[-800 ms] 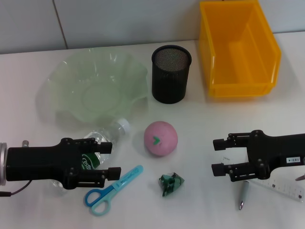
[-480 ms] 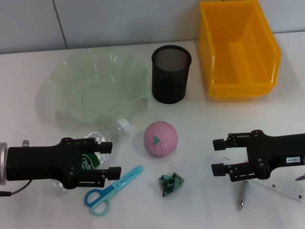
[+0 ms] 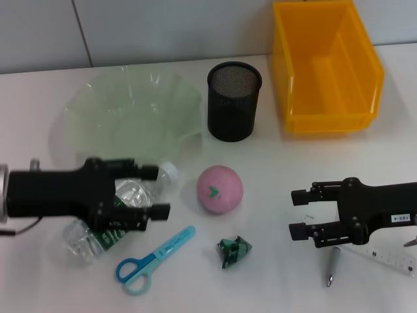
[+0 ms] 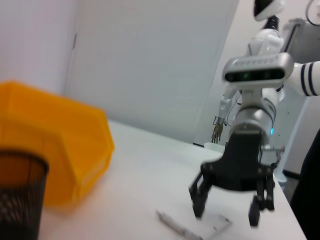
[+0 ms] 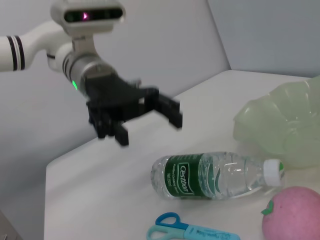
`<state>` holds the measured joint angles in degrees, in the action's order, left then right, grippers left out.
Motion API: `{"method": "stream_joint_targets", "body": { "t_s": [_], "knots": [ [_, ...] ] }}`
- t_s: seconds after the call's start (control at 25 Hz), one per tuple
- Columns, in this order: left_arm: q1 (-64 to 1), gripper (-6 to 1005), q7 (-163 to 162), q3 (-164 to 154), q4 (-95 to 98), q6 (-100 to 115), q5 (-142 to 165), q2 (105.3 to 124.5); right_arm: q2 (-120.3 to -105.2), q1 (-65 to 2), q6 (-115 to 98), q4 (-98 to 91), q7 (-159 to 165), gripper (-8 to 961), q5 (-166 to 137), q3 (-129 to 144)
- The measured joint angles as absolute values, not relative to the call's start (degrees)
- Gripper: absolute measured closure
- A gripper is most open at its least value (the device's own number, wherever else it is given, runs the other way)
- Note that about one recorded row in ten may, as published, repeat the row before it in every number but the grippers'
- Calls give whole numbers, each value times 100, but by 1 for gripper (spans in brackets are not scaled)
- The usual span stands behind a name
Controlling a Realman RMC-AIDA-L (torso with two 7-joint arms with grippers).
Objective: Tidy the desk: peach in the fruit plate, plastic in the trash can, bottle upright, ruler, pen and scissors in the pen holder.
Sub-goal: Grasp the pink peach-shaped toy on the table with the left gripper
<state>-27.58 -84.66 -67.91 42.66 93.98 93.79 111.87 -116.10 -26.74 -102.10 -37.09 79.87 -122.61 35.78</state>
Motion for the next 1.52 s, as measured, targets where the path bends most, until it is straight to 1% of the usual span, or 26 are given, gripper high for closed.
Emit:
{"method": "stream_joint_targets", "body": {
  "t_s": [0.16, 0.28, 0.32, 0.4, 0.44, 0.6, 0.64, 0.68, 0.76, 0.88, 1.32, 1.52],
  "knots": [
    [-2935, 195, -8452, -6735, 4680, 9330, 9489, 11238, -11610, -2665, -10218, -3709, 8000, 191, -12267, 3560],
    [-3280, 195, -8444, -6530, 4881, 9245, 9927, 11347, -11610, -2654, -10237, -3710, 8006, 191, -12269, 3537],
    [-3280, 195, -8444, -6530, 4881, 9245, 9927, 11347, -11610, -2653, -10241, -3709, 8007, 191, -12270, 3534],
    [-3814, 195, -8417, -6335, 5048, 9161, 10748, 11542, -11609, -2642, -10248, -3709, 8012, 192, -12268, 3526],
    [-3814, 194, -8417, -6335, 5048, 9161, 10748, 11542, -11607, -2632, -10251, -3709, 8014, 192, -12265, 3524],
    [-4362, 194, -8423, -6267, 5188, 8931, 11609, 11766, -11599, -2603, -10250, -3709, 8017, 192, -12264, 3524],
    [-4460, 194, -8429, -6271, 5194, 8881, 11759, 11792, -11599, -2603, -10250, -3709, 8017, 192, -12264, 3524],
    [-4460, 194, -8429, -6271, 5194, 8881, 11759, 11792, -11597, -2601, -10244, -3709, 8023, 192, -12269, 3524],
    [-4749, 193, -8451, -6344, 5177, 8762, 12143, 11841, -11594, -2598, -10238, -3709, 8046, 192, -12274, 3524],
    [-4897, 193, -8455, -6534, 5160, 8640, 12295, 11859, -11587, -2594, -10230, -3709, 8070, 192, -12278, 3524],
    [-4995, 193, -8602, -7809, 5121, 7761, 12308, 11900, -11562, -2614, -10204, -3709, 8078, 191, -12279, 3524],
    [-5140, 192, -8705, -8205, 4762, 7379, 12313, 11910, -11558, -2618, -10217, -3709, 8086, 191, -12279, 3524]
  ]
}}
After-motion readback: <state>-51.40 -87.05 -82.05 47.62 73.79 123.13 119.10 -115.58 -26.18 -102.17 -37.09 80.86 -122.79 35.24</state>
